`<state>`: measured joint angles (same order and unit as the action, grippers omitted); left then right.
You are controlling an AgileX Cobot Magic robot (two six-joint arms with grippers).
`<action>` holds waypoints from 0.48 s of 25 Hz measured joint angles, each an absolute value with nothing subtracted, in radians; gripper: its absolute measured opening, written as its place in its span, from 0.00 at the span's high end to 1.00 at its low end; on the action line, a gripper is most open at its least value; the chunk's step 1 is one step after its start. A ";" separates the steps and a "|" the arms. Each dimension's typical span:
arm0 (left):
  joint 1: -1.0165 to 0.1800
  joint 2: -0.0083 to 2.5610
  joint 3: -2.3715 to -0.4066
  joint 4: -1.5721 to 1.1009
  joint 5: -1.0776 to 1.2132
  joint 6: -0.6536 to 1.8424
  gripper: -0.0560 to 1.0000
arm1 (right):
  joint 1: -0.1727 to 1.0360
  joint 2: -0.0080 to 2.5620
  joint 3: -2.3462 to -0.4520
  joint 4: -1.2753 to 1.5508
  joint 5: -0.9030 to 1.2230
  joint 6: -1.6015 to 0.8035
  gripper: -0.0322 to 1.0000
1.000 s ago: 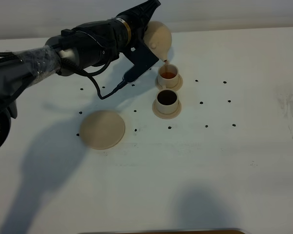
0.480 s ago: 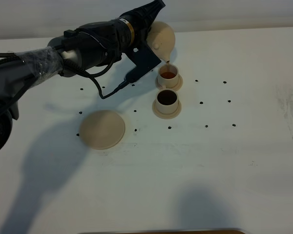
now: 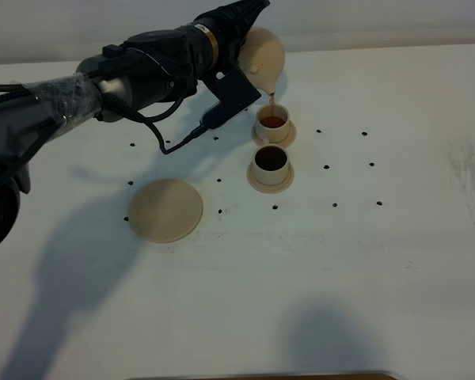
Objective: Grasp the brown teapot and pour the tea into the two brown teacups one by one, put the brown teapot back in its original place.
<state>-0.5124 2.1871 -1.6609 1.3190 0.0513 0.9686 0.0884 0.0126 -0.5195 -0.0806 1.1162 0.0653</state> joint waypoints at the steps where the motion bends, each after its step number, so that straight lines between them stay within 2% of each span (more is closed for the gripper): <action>1: -0.512 2.187 -1.661 1.325 0.051 0.969 0.79 | 0.088 0.013 -0.519 -0.081 1.116 0.065 0.67; 12: -0.512 2.187 -1.661 1.359 0.051 0.971 0.79 | 0.088 0.013 -0.519 -0.081 1.116 0.065 0.67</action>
